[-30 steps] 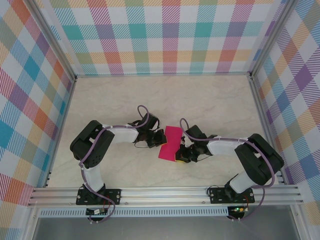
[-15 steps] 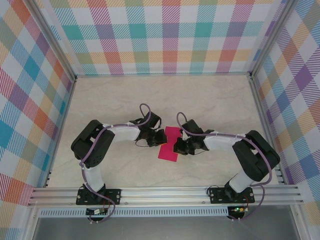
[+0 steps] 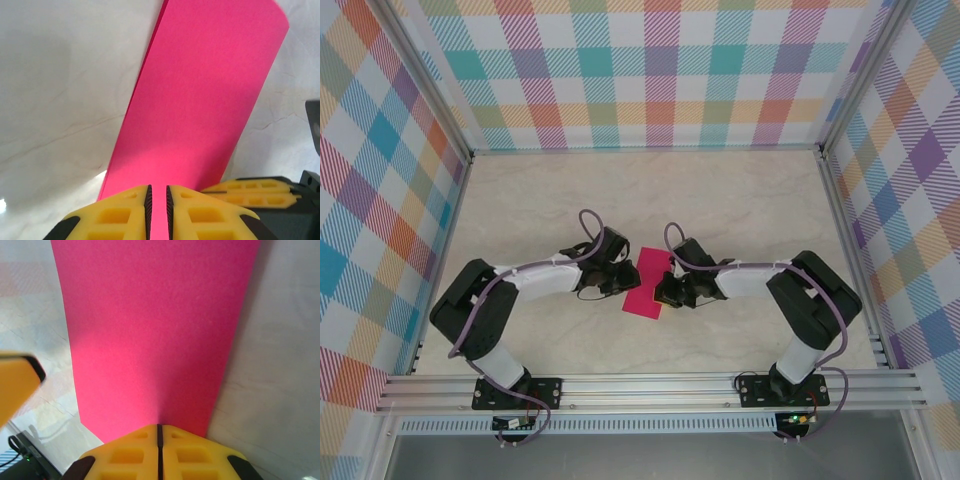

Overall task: Fold a paper plane with a square sheet of paper (pick it up from the middle)
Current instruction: First fold in half a square sheet of paper at the center of the table.

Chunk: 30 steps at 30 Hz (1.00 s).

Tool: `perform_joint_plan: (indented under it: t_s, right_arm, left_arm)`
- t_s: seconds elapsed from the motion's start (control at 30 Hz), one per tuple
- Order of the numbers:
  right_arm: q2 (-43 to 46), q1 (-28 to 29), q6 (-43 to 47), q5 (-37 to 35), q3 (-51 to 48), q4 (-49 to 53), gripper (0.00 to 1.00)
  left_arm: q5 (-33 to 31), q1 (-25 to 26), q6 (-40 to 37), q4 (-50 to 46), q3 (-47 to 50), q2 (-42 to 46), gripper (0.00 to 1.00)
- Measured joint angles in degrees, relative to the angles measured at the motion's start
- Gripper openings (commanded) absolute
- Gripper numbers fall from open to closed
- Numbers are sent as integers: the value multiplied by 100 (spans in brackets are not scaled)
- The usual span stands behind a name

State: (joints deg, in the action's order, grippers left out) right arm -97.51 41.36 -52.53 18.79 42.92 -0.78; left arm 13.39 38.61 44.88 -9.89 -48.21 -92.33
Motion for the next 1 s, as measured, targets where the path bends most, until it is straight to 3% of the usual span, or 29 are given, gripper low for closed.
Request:
perform_joint_plan:
  t_s: [0.2,0.43,1.0]
  right_arm:
    - [-234,146,-199,-118,328,-63,7]
    - [-234,-52,275,-125,597,120,6]
    - [-680,-356,914,273,815,76,5]
  left_arm:
    - [68,0,393,588,872,487,12]
    - [339,33,667,1305,1274,776,9]
    - [758,354,1005,2465,1270,13,6]
